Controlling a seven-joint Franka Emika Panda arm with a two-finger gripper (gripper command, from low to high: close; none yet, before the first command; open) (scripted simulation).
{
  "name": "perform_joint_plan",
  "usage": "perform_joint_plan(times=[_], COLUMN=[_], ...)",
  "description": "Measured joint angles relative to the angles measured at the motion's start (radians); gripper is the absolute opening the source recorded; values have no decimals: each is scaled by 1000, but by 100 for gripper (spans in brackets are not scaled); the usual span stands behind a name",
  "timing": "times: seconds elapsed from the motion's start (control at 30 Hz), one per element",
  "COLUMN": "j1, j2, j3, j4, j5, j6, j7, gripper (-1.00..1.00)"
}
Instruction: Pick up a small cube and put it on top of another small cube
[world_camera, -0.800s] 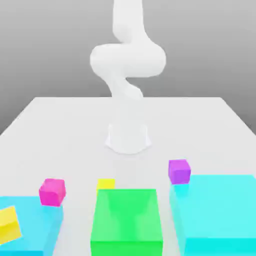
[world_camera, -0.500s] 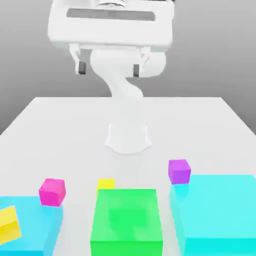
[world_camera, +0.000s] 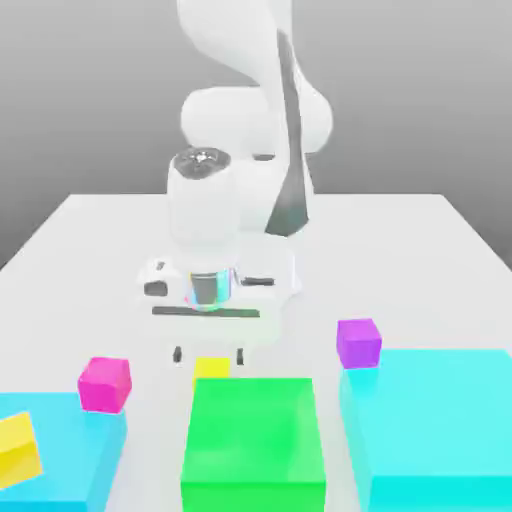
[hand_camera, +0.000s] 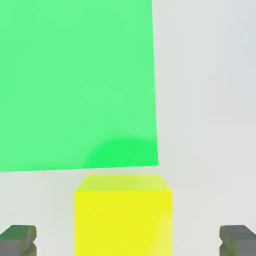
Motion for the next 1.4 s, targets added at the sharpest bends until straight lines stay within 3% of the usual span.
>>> perform_joint_plan(times=[0.13,0.17,0.4,0.6,0.77,1.17,1.3,1.33,1.4], j1=[-73,-83,-84,-41,-30,-158,-165,-163,-163], j2=[116,133,132,-24,-172,-260,-151,-123,-123], j3=[71,80,80,29,24,-59,-69,-71,-71], j4=[16,18,18,-4,-35,349,354,349,349], j5=[8,7,2,-38,-2,13,36,43,43], j6=[98,112,111,-21,-140,-610,-507,-474,-474], j7=[-11,-12,-7,26,-6,222,222,218,218], gripper=[0,-100,-100,-100,-100,-100,-100,100,100])
